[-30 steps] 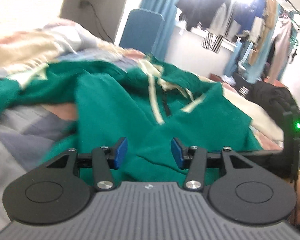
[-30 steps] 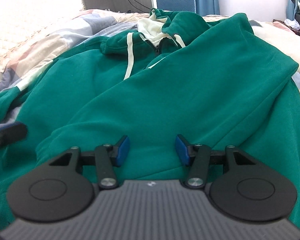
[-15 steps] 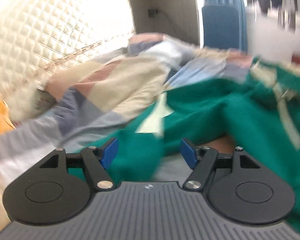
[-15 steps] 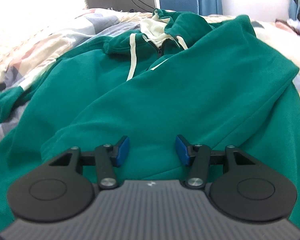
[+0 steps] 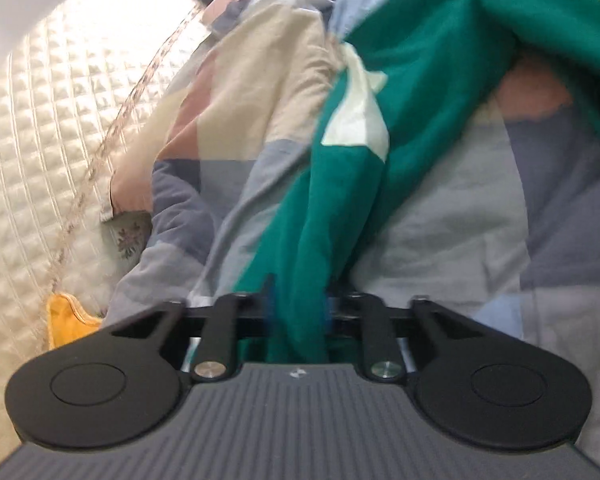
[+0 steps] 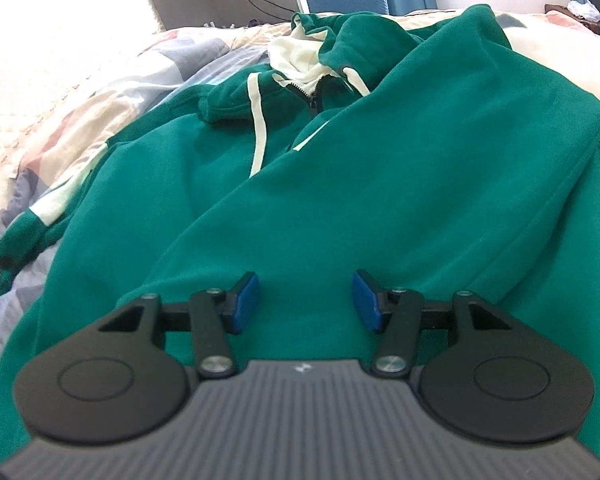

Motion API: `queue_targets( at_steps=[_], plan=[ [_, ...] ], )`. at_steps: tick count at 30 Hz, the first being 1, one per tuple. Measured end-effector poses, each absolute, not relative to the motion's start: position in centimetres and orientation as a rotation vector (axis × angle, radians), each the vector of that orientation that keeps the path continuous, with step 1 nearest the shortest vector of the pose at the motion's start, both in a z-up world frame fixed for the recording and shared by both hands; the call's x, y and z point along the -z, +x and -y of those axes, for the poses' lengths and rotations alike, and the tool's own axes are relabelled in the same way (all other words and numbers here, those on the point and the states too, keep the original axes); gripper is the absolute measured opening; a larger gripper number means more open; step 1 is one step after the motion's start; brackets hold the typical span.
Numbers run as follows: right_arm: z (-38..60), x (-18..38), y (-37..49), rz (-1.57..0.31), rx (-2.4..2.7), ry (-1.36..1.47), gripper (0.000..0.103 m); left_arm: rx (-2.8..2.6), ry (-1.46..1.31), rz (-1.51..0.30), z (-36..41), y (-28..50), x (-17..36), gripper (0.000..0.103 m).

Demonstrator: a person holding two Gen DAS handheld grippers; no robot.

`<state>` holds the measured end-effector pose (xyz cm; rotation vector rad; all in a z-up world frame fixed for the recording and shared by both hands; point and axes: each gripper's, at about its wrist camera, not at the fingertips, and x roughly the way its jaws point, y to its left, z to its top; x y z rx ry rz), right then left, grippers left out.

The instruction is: Fold large clothes

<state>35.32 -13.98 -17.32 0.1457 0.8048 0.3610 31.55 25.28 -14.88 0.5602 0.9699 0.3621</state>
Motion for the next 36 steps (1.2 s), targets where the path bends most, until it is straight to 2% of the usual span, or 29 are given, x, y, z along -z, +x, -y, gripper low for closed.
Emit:
queue_targets(
  at_steps=[3,8,13,16,20,23,28,32,33,34,35,36],
  plan=[
    [14.1,17.1,35.4,-0.806,-0.355,0.153,0.054,-0.323,0.418,-0.952,-25.8,31.7,9.7,0.013],
    [15.1,16.3,34.9,-0.793,-0.348,0.184,0.054,-0.262,0.047,-0.806,-25.3,31.4,-2.4,0.012],
    [16.3,14.8,33.7,-0.751,-0.354,0.212,0.054,-0.149,-0.033,-0.705,-18.5,32.1,-11.6,0.012],
    [17.4,14.1,32.6,-0.72,-0.345,0.21,0.054,-0.05,0.006,-0.671,-12.2,33.1,-14.2,0.012],
    [19.6,13.2,31.6,-0.691,-0.322,0.254,0.054,0.078,0.062,-0.689,-2.6,34.8,-13.7,0.013],
    [21.4,12.8,31.2,-0.673,-0.301,0.307,0.055,0.167,0.063,-0.722,3.8,36.6,-11.3,0.013],
    [24.3,12.6,31.1,-0.644,-0.261,0.389,0.055,0.26,0.023,-0.794,11.5,39.6,-4.6,0.014],
    [26.4,13.1,31.2,-0.63,-0.204,0.426,0.057,0.281,-0.048,-0.844,12.9,41.8,0.8,0.018],
    [26.9,13.2,31.3,-0.628,-0.189,0.436,0.057,0.289,-0.069,-0.854,12.4,42.4,2.0,0.024],
    [27.4,13.3,31.4,-0.629,-0.178,0.446,0.057,0.296,-0.083,-0.864,12.1,43.1,3.1,0.037],
    [27.7,13.4,31.6,-0.627,-0.17,0.457,0.057,0.306,-0.101,-0.87,11.9,43.1,3.6,0.044],
    [28.0,13.4,31.7,-0.624,-0.161,0.465,0.057,0.308,-0.119,-0.863,11.4,43.3,4.3,0.055]
  ],
)
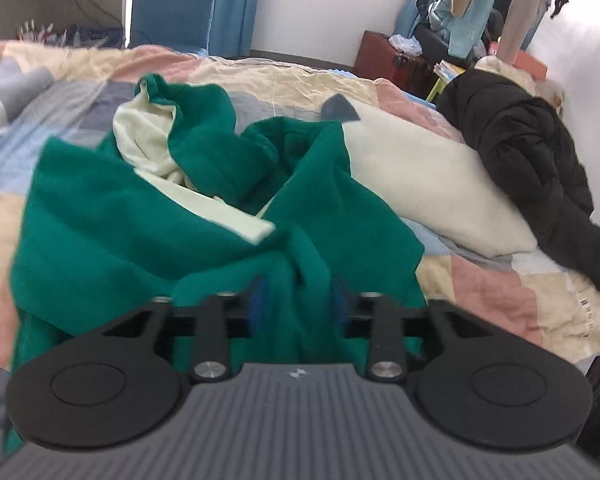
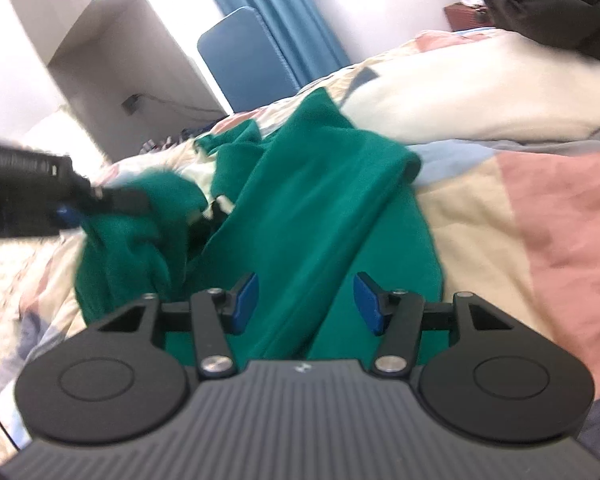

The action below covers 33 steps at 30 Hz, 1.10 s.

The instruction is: Fold large clothes

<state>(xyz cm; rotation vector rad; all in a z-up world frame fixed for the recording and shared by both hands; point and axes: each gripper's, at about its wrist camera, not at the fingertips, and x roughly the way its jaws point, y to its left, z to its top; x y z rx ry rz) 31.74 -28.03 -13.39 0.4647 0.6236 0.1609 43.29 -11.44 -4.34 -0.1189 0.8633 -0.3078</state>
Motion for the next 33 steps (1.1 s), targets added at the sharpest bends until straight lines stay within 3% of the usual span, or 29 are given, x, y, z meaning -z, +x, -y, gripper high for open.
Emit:
queue_targets(
  at_steps=[1,4,9,11,12,20,23,27,30,32,33],
  plan=[
    [28.2,13.4,31.9,-0.62,-0.149,0.469,0.057,0.313,-0.142,-0.852,11.0,43.0,4.5,0.064],
    [28.6,13.3,32.0,-0.599,-0.134,0.485,0.057,0.358,-0.217,-0.834,8.6,42.7,5.1,0.076],
    [28.0,12.9,31.9,-0.589,-0.186,0.507,0.06,0.317,-0.368,-0.706,2.2,40.5,5.6,0.078],
    [27.6,12.9,31.9,-0.589,-0.219,0.532,0.078,0.212,-0.457,-0.695,-1.4,40.4,7.8,0.078],
    [27.3,12.9,31.9,-0.589,-0.238,0.543,0.081,0.164,-0.49,-0.697,-2.8,40.5,8.9,0.078],
    [23.7,14.6,33.2,-0.689,-0.349,0.512,0.081,-0.018,-0.769,-0.683,-10.4,42.4,17.1,0.076],
    [22.5,15.4,34.1,-0.724,-0.398,0.492,0.081,-0.015,-0.834,-0.661,-11.3,43.7,18.4,0.062],
    [21.2,16.2,34.9,-0.737,-0.441,0.461,0.081,-0.039,-0.876,-0.61,-12.6,45.3,18.9,0.014],
    [20.7,16.3,35.2,-0.736,-0.478,0.435,0.054,-0.051,-0.838,-0.549,-13.7,45.9,17.8,0.008],
    [20.5,16.0,35.3,-0.727,-0.511,0.425,0.028,-0.053,-0.856,-0.505,-15.4,45.9,16.8,0.008],
    [20.3,15.7,35.3,-0.72,-0.537,0.421,0.026,-0.064,-0.863,-0.486,-16.4,45.9,16.2,0.007]
  ],
)
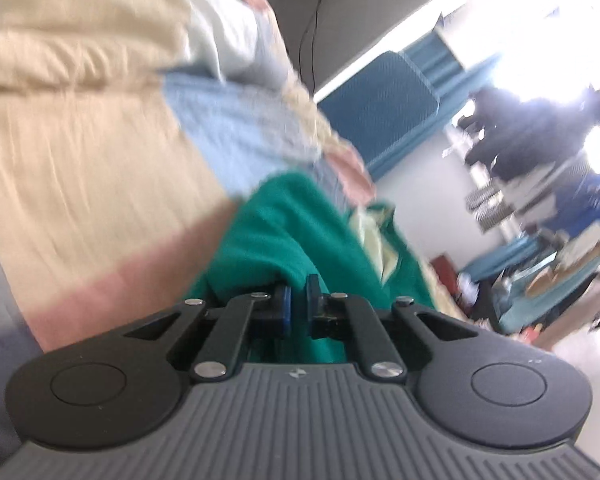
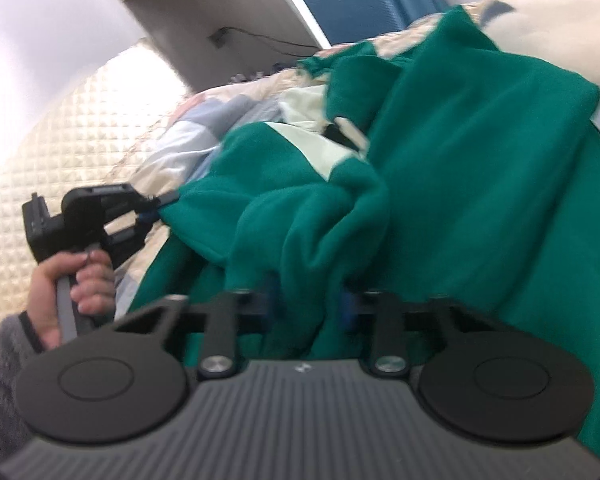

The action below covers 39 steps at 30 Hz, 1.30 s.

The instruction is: Fold large clothes

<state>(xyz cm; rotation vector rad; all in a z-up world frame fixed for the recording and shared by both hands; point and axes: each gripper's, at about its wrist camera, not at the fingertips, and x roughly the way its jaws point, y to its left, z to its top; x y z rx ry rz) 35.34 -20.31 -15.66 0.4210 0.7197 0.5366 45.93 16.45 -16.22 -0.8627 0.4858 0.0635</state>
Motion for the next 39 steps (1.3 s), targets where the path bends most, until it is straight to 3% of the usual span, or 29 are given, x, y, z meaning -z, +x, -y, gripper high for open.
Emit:
queue_targets(
  at_steps=[4,12,16,18,19,21,30,39],
  plan=[
    [18.6,14.2,34.6,-0.649,-0.677,0.401,0.019,-0.134,-0.844,-0.457,-20.5,45.9,15.1,0.007],
    [15.0,15.3,34.1,-0.779,-0.752,0.301,0.016,-0.259,-0.809,-0.579,-24.1,48.0,19.9,0.007],
    [15.9,16.1,35.1,-0.823,-0.722,0.341,0.017,-0.229,-0.781,-0.596,-23.8,48.1,19.5,0.009],
    [16.2,15.9,35.2,-0.814,-0.726,0.36,0.017,-0.217,-0.773,-0.611,-23.3,47.5,18.6,0.019],
    [16.3,15.8,35.0,-0.806,-0.733,0.362,0.017,-0.211,-0.755,-0.617,-23.1,46.8,17.8,0.031],
    [16.1,15.7,34.3,-0.792,-0.739,0.348,0.017,-0.202,-0.72,-0.6,-22.1,43.9,16.4,0.044],
    [15.2,15.6,33.5,-0.748,-0.699,0.246,0.017,-0.039,-0.833,-0.605,-13.8,30.9,16.9,0.045],
    [15.4,12.0,31.8,-0.612,-0.649,0.146,0.014,0.115,-0.688,-0.536,-8.1,26.6,17.4,0.045]
  ],
)
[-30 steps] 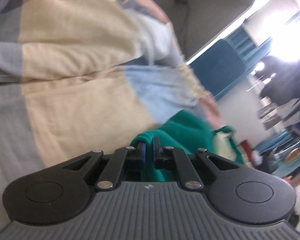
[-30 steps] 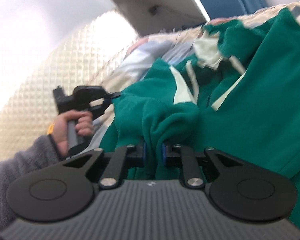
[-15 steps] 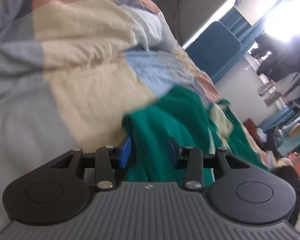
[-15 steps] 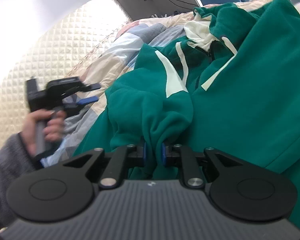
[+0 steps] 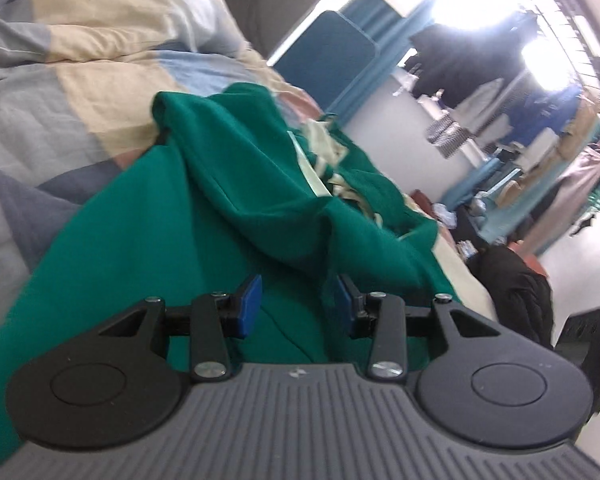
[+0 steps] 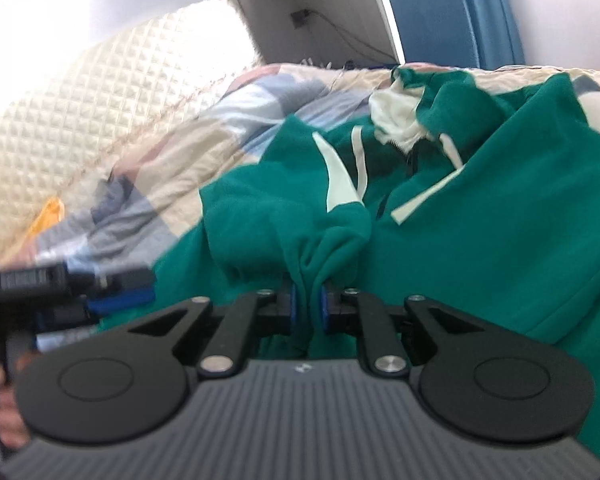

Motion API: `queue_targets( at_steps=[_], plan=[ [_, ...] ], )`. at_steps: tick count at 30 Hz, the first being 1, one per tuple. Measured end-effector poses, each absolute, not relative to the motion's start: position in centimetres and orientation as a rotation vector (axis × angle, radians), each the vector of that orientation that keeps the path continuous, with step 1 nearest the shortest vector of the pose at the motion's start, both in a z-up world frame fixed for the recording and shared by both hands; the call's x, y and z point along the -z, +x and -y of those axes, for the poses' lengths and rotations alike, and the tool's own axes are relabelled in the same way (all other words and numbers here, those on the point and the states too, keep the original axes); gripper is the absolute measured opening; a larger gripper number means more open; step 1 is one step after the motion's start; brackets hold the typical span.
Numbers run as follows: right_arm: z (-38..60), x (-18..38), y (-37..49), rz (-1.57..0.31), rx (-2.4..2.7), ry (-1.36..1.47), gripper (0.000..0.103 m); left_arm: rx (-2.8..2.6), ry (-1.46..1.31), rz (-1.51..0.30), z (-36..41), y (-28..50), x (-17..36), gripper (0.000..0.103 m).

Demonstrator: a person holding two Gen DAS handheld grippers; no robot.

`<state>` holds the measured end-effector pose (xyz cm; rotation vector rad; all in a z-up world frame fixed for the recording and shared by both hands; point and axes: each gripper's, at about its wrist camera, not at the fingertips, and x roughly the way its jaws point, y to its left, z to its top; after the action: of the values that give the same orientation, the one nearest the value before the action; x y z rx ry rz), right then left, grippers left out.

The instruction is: Fold large clothes

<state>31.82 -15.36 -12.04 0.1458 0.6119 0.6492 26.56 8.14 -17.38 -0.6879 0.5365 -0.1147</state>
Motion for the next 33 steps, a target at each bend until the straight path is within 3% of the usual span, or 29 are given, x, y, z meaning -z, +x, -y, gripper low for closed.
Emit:
queue_targets(
  at_steps=[5,13,15,17,20,28,33],
  plan=[
    [14.8,9.3,30.2,-0.526,-0.609,0.008,0.014,0.179,-0.791,-0.528,-8.8,27.2,18.9,0.046],
    [12.7,13.9,29.5,-0.677,-0.573,-0.112,0.017,0.225,-0.857,-0.509,-9.4,29.8,20.3,0.053],
    [13.5,13.4,30.0,-0.682,-0.586,-0.033,0.021,0.229,-0.861,-0.511,-9.5,30.4,20.4,0.054],
    [14.3,13.2,30.4,-0.682,-0.598,0.053,0.034,0.242,-0.879,-0.512,-9.5,30.8,20.6,0.054],
    [15.1,13.2,30.9,-0.679,-0.605,0.135,0.044,0.244,-0.887,-0.512,-9.5,31.2,20.7,0.054],
    [15.7,11.6,30.1,-0.485,-0.494,0.124,0.046,0.243,-0.871,-0.514,-8.9,31.3,20.7,0.054],
    [13.4,12.3,31.0,-0.468,-0.582,0.074,0.044,0.234,-0.869,-0.51,-8.9,31.3,20.7,0.054]
  ],
)
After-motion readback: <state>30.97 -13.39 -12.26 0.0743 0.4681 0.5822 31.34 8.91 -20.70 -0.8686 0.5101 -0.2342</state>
